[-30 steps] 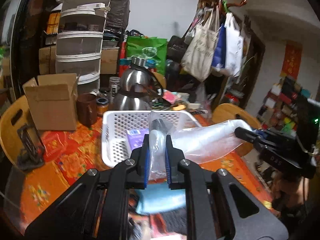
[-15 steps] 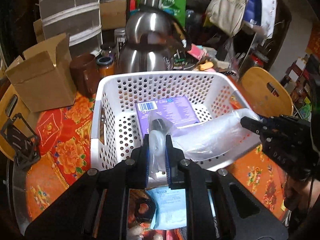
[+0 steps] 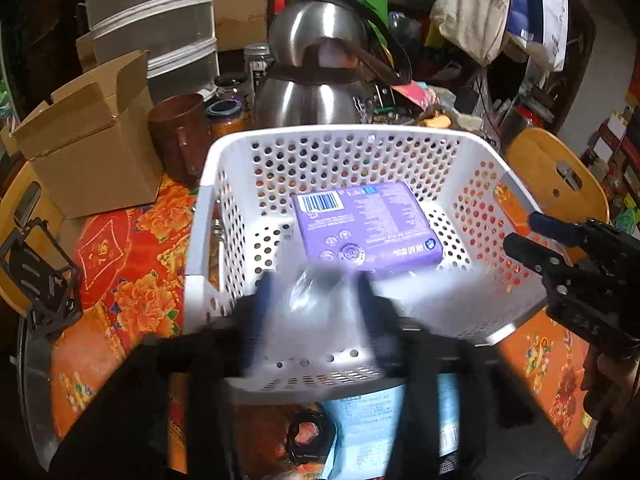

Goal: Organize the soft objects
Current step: 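Carry the clear plastic bag into the white basket and release it, then move the right tool back to the grey knit gloves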

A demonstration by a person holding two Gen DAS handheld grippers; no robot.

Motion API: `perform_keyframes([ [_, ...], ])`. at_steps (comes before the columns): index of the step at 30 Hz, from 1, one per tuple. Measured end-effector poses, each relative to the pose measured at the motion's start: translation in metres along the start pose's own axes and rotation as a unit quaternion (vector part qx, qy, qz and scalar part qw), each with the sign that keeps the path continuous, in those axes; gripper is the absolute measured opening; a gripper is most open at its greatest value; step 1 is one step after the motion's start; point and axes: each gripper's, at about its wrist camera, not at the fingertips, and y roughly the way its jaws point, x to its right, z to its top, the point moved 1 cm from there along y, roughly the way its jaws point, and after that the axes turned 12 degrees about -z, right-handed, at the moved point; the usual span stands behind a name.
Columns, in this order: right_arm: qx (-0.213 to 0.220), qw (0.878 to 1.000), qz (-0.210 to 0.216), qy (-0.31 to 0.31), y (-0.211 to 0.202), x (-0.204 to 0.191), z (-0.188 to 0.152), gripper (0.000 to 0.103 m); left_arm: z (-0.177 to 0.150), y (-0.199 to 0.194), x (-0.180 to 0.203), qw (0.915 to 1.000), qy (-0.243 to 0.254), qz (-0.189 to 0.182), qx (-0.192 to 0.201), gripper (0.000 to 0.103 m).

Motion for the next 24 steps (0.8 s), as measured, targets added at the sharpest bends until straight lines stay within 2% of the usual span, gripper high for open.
perform_keyframes([
  [2,0.012,1.000,-0.001,0.011,-0.007,0.005,0.000,0.062,-0.002,-0.005,-0.002,0.9999,-0.002,-0.001,0.014,0.075],
  [6,0.015,1.000,-0.006,0.013,-0.014,0.009,-0.002,0.063,-0.007,-0.022,0.002,0.9987,0.016,0.005,0.049,0.091],
  [10,0.016,0.999,0.006,0.031,-0.019,0.014,-0.008,0.063,-0.011,-0.036,0.005,0.9974,0.019,0.018,0.067,0.092],
  [17,0.023,0.999,0.014,0.038,-0.041,0.014,-0.018,0.063,-0.022,-0.054,0.007,0.9970,0.013,0.010,0.076,0.092],
  [21,0.037,0.998,0.026,0.040,-0.067,0.015,-0.033,0.063,-0.040,-0.078,0.014,0.9963,0.015,0.007,0.085,0.092],
  [24,0.040,0.997,0.039,0.054,-0.088,0.017,-0.057,0.064,-0.063,-0.102,0.023,0.9954,0.024,0.003,0.093,0.092],
])
